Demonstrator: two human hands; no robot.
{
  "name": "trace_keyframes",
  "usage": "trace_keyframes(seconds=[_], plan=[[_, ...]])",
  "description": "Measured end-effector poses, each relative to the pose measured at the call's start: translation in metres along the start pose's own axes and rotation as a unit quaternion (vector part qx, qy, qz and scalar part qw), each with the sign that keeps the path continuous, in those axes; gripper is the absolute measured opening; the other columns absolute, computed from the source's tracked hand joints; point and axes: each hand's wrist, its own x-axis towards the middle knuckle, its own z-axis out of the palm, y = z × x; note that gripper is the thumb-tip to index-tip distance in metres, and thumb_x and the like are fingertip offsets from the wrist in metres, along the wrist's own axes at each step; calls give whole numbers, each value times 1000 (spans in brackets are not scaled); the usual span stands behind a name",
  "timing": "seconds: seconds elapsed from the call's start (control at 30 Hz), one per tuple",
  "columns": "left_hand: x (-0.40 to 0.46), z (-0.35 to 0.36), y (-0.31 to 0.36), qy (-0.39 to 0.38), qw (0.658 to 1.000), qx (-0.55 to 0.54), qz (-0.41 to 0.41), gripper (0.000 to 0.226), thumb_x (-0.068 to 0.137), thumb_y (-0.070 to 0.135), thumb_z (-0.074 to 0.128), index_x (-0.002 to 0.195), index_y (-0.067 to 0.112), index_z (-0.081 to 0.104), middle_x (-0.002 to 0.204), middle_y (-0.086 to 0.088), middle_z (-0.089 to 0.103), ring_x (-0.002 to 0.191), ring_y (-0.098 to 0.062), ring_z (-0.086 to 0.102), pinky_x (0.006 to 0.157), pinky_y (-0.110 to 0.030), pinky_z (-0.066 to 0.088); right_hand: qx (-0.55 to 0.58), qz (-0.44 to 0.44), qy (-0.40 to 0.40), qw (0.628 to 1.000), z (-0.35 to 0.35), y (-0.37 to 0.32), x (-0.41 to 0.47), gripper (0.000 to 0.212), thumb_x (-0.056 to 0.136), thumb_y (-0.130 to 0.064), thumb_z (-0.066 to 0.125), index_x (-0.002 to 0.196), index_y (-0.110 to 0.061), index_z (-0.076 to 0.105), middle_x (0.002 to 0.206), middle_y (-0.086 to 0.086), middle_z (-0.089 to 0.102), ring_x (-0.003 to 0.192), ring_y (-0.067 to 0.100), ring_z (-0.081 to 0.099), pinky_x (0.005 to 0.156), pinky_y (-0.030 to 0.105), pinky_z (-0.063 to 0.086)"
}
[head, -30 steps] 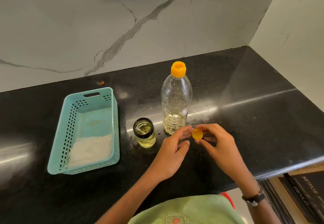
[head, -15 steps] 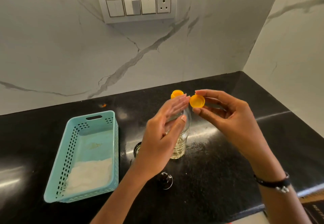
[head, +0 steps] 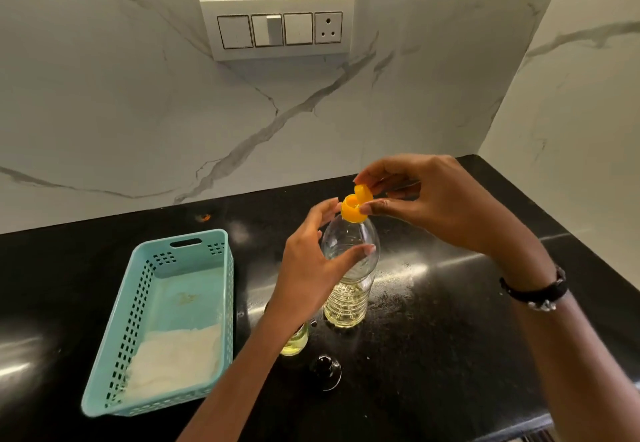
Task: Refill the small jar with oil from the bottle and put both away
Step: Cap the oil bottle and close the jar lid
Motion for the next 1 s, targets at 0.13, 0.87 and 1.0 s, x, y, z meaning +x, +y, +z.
trace_keyframes(seconds=[0.13, 0.87, 1.0], plan=[[2, 2, -3, 2, 1000, -20, -2, 61, 68, 44, 78, 121, 32, 51, 113, 27, 57, 111, 15, 51, 87, 1, 37, -60, -17, -58, 996, -4, -3, 10, 35, 78, -32, 71, 112, -26, 67, 105, -13, 65, 91, 0, 62, 84, 16, 52], [3, 7, -10, 12, 999, -23, 43, 50, 80, 41, 73, 123, 24, 57, 114, 12, 66, 108, -3, 62, 94, -28, 51, -251, -138, -108, 952, 7, 15, 23, 52, 88, -51, 46, 119, -12, 58, 111, 5, 57, 88, 12, 46, 74, 22, 39], [3, 7, -8, 13, 999, -19, 43, 47, 80, 40, 73, 123, 28, 56, 114, 14, 66, 109, 0, 61, 94, -27, 50, -324, -165, -77, 928, 13, 18, 22, 49, 94, -48, 32, 114, -14, 60, 108, 5, 60, 85, 19, 51, 71, 27, 43]])
